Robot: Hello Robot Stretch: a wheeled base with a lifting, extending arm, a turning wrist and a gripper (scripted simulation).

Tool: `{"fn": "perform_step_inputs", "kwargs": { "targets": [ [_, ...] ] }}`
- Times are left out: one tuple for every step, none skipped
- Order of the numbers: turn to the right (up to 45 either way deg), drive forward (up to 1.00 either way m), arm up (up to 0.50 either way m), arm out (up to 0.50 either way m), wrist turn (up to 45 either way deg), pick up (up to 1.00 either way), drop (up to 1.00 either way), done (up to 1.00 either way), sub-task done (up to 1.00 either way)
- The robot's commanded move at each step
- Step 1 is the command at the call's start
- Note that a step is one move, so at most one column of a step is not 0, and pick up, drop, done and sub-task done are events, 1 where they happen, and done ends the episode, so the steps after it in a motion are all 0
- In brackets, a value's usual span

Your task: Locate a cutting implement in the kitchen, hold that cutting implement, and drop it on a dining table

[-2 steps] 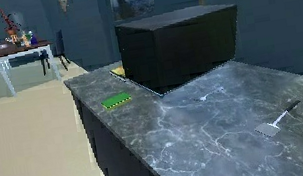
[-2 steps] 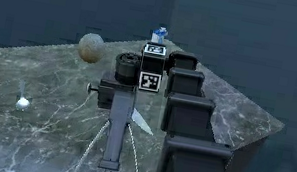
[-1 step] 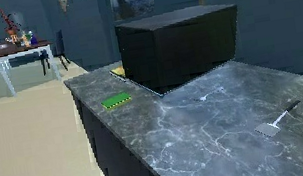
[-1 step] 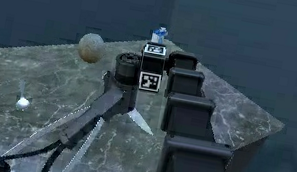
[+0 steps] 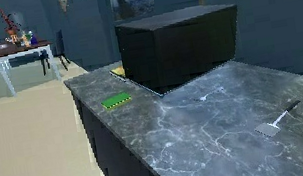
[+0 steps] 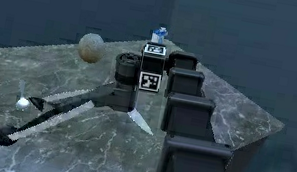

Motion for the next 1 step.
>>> {"fn": "perform_step_inputs", "kwargs": {
  "targets": [
    [0.0, 0.0, 0.0, 0.0, 45.0, 0.0, 0.0, 0.0, 0.0]
  ]
}}
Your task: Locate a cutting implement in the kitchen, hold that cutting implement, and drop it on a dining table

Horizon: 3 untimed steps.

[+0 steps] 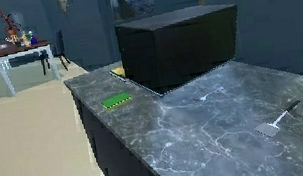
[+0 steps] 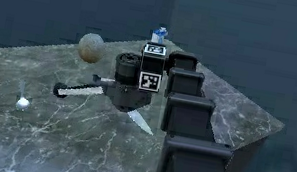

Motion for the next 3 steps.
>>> {"fn": "perform_step_inputs", "kwargs": {
  "targets": [
    [0.0, 0.0, 0.0, 0.0, 45.0, 0.0, 0.0, 0.0, 0.0],
    [0.0, 0.0, 0.0, 0.0, 18.0, 0.0, 0.0, 0.0, 0.0],
    [0.0, 0.0, -0.14, 0.0, 0.0, 0.0, 0.0, 0.0, 0.0]
  ]
}}
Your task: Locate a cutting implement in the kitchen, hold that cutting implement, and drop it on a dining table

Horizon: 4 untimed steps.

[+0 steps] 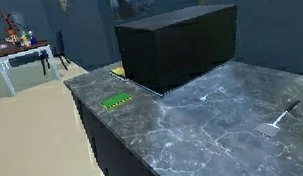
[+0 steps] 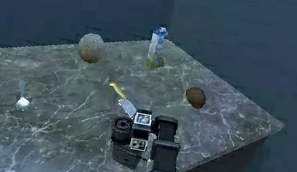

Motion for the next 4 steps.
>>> {"fn": "perform_step_inputs", "kwargs": {
  "targets": [
    [0.0, 0.0, 0.0, 0.0, 0.0, 1.0, 0.0, 0.0, 0.0],
    [0.0, 0.0, 0.1, 0.0, 0.0, 0.0, 0.0, 0.0, 0.0],
    [0.0, 0.0, 0.04, 0.0, 0.0, 0.0, 0.0, 0.0, 0.0],
    [0.0, 0.0, 0.0, 0.0, -45.0, 0.0, 0.0, 0.0, 0.0]
  ]
}}
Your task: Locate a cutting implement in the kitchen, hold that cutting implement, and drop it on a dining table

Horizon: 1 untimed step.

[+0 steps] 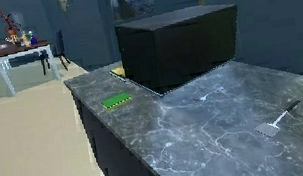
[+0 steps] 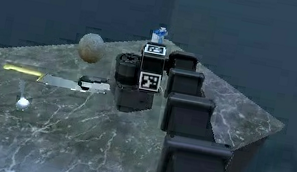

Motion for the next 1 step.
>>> {"fn": "perform_step_inputs", "kwargs": {
  "targets": [
    [0.0, 0.0, 0.0, 0.0, -45.0, 0.0, 0.0, 0.0, 0.0]
  ]
}}
